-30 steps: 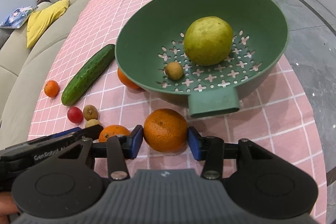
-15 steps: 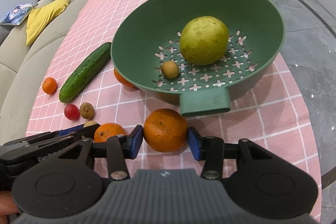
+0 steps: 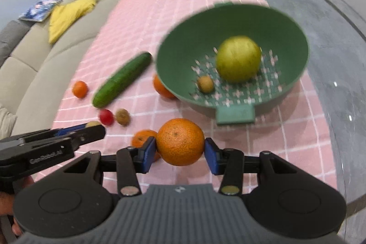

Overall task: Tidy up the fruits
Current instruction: 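Carry the orange and longan into the colander and release both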

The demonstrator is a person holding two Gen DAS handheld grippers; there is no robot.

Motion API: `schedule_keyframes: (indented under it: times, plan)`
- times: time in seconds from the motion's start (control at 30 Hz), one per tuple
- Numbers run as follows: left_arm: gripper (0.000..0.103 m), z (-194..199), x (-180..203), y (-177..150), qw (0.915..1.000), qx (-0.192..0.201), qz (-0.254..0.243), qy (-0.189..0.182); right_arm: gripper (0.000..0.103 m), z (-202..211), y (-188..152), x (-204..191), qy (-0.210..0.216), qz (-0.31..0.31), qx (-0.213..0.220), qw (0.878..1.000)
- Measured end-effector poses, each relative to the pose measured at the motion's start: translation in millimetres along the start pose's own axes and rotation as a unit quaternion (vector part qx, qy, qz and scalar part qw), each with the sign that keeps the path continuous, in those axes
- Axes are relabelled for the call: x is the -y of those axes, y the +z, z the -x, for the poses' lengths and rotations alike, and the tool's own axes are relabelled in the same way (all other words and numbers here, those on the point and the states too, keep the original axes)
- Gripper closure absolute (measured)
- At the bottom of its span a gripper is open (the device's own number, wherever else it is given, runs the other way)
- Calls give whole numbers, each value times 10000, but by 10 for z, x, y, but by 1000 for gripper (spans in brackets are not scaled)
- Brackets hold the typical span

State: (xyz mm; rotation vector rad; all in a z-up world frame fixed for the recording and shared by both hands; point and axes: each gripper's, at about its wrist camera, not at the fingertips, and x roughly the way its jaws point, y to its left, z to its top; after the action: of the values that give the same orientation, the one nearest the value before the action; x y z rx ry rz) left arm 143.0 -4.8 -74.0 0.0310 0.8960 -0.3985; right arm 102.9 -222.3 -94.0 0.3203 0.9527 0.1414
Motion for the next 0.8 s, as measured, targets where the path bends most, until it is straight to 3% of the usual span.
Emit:
schedule_keyframes:
  times: [0.17, 0.3, 0.53, 0.8]
  plan:
    - [72, 122, 246, 185, 9984, 168, -532, -48, 60, 326, 190, -15, 133, 201, 467, 9986]
    - [72, 97, 494, 390, 9958, 269, -867, -131, 60, 476, 373, 79, 155, 317, 576, 9977]
    - [72, -111, 870, 610, 9880, 281, -1488, -319, 60, 512, 620, 369, -208, 375, 568, 9975]
    - [72, -421, 1191, 676, 9704, 164, -2385, -357, 60, 359, 895, 566, -507, 904, 400, 9938]
